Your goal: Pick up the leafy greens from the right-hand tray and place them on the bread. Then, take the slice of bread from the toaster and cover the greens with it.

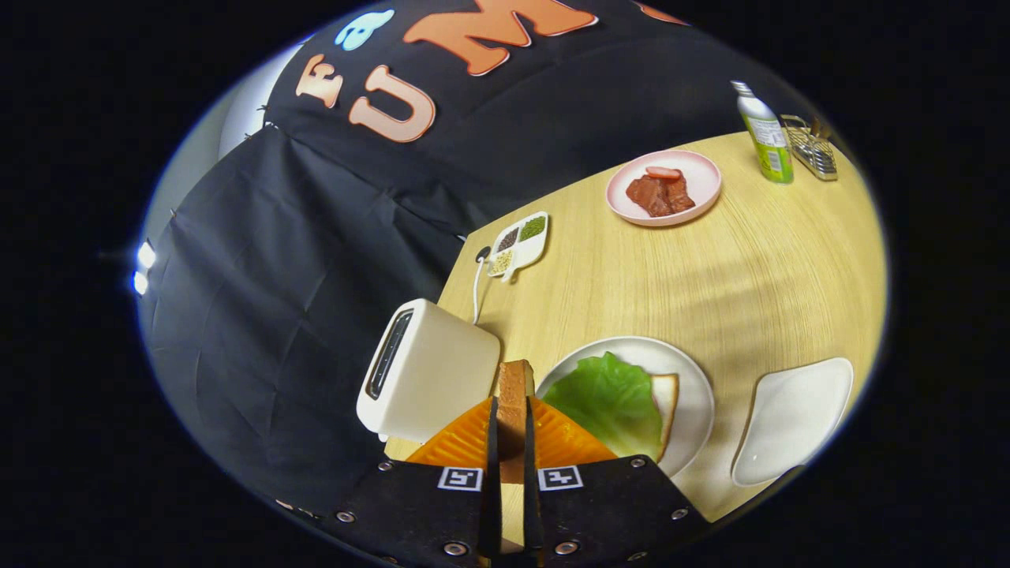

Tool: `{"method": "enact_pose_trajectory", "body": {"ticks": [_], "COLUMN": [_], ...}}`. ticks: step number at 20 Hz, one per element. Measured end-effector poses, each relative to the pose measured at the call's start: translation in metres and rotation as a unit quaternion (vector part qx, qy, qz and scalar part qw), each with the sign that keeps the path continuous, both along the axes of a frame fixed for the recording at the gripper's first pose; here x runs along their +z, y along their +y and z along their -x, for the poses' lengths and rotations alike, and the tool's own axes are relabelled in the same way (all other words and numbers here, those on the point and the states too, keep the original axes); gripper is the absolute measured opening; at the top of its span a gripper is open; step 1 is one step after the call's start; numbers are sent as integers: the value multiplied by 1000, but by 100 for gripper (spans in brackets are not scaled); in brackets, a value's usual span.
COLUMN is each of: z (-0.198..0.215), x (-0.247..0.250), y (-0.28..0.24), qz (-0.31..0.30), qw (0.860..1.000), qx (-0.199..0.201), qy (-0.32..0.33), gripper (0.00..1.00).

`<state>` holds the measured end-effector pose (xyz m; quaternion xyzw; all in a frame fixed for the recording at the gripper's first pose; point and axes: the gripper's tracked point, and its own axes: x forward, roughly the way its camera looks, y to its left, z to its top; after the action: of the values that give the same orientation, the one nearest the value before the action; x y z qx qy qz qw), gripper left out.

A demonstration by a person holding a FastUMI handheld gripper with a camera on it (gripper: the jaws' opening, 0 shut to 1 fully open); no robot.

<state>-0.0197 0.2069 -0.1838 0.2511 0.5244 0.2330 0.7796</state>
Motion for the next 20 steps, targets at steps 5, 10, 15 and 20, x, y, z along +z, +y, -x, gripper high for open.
{"method": "enact_pose_trajectory", "body": {"ticks": [5, 10, 15, 20], "z": [3, 2, -2, -23], "x": [-26, -50, -71, -55], "y": [-18, -36, -55, -68], "qz": [7, 34, 71, 99], "qw": [1000, 999, 997, 991], "qx": [-8, -16, -24, -42], "qy": [8, 3, -6, -77], "gripper": [11, 11, 27, 51]}}
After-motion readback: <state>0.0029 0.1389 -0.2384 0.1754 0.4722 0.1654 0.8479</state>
